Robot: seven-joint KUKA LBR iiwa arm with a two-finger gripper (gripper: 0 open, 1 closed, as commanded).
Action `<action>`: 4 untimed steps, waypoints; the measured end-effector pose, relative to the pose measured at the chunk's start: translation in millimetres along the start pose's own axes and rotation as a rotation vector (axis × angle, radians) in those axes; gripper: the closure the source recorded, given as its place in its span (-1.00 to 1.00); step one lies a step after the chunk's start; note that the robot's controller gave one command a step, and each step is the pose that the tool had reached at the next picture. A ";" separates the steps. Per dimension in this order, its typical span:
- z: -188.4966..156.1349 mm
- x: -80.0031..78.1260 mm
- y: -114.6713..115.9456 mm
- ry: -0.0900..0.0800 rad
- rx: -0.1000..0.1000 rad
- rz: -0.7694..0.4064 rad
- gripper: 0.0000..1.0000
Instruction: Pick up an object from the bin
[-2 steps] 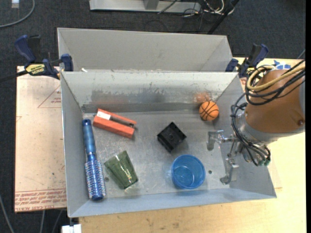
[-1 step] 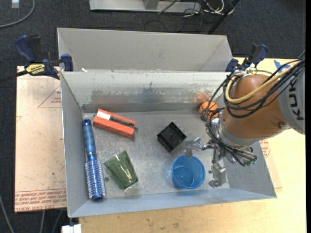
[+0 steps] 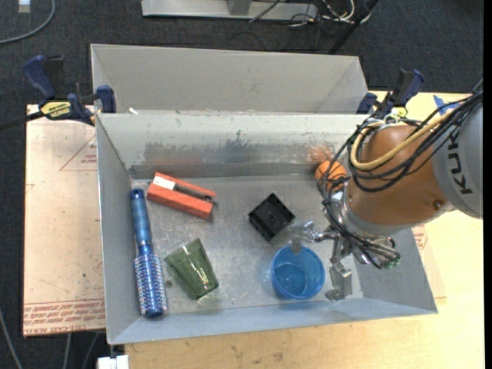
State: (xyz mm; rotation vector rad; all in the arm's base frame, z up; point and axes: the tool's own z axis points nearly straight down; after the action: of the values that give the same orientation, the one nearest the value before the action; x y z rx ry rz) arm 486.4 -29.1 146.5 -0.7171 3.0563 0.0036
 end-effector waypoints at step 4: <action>74.2 -5.3 -6.2 0.000 -0.003 -0.437 1.00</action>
Offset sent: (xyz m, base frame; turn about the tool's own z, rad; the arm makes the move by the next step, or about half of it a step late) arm 0.0081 -0.0044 -0.0765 -0.4375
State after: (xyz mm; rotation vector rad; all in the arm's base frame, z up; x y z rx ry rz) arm 494.1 -32.0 72.2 -1.3630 2.8288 0.0074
